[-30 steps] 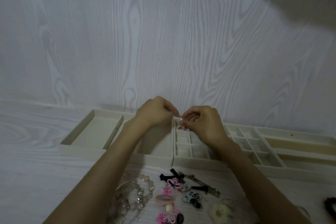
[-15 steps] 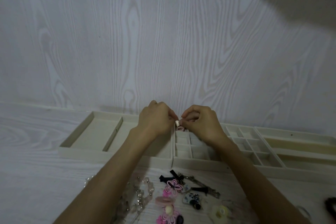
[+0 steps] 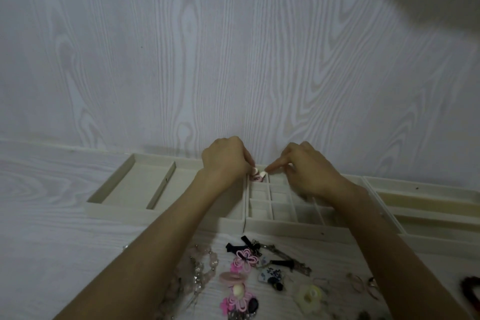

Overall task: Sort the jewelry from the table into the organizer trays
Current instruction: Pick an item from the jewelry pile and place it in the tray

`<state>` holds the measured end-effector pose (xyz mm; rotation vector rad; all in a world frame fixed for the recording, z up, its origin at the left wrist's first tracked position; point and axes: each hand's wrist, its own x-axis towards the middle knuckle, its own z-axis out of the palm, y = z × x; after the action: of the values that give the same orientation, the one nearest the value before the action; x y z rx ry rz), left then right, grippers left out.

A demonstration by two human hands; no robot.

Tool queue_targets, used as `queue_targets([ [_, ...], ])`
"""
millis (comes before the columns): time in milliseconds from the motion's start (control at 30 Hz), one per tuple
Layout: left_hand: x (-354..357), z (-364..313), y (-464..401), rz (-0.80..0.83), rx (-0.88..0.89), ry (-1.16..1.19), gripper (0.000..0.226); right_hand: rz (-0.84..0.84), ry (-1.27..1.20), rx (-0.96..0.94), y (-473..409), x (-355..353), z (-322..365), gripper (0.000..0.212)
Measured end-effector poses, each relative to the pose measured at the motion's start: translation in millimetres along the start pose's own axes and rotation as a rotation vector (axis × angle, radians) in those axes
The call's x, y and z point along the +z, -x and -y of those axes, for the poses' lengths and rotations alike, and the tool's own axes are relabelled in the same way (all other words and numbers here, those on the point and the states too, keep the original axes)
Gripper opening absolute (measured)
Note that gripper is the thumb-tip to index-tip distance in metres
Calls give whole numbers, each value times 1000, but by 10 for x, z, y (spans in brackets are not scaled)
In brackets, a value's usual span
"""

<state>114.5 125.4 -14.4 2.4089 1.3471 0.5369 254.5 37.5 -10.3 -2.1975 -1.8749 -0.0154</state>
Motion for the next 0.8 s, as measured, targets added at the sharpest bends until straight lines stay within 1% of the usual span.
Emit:
queue_targets([
  [100,-91,-92,-18,57,-22,-71,18,66,134,-46,29,17,50,53],
  [233,-156,-171,-47,62,-16,-107,18,43,198,-84,67,42,103,55],
  [333,-154,-181,-65,67,-14,-140,19,13,180,-117,79,9,118,52],
  [433,-146,-183,-71,87,-28,-154,23,25,124,-117,84,7,119,49],
  [533,-140,-171,-78,99,-41,-119,23,45,23,-72,74,88,107,46],
  [633,-107,-136,-77,103,-37,-79,23,22,-28,-14,57,122,89,39],
  [800,-38,-94,-53,70,-19,-59,20,10,109,-105,70,67,161,43],
])
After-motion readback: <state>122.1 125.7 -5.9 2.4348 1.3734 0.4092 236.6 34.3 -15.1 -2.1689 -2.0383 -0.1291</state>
